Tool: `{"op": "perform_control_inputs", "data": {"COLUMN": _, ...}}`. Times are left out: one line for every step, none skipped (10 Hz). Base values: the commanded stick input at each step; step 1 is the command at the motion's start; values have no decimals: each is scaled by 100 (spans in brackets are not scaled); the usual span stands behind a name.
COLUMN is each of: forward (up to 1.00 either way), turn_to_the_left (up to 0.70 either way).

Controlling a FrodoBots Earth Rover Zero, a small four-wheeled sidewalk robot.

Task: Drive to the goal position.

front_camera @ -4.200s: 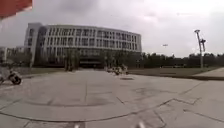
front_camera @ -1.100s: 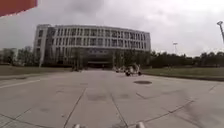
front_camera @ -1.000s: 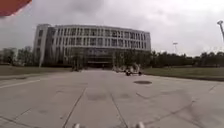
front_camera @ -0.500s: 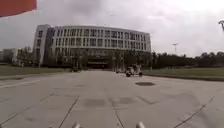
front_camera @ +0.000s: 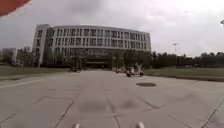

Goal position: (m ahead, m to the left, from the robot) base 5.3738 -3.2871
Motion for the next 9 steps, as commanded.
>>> {"op": "perform_control_inputs", "data": {"forward": 50, "turn_to_the_left": 0}}
{"op": "perform_control_inputs", "data": {"forward": 50, "turn_to_the_left": 0}}
{"op": "perform_control_inputs", "data": {"forward": 50, "turn_to_the_left": 2}}
{"op": "perform_control_inputs", "data": {"forward": 50, "turn_to_the_left": 9}}
{"op": "perform_control_inputs", "data": {"forward": 50, "turn_to_the_left": 23}}
{"op": "perform_control_inputs", "data": {"forward": 50, "turn_to_the_left": 25}}
{"op": "perform_control_inputs", "data": {"forward": 50, "turn_to_the_left": 25}}
{"op": "perform_control_inputs", "data": {"forward": 50, "turn_to_the_left": 25}}
{"op": "perform_control_inputs", "data": {"forward": 50, "turn_to_the_left": 25}}
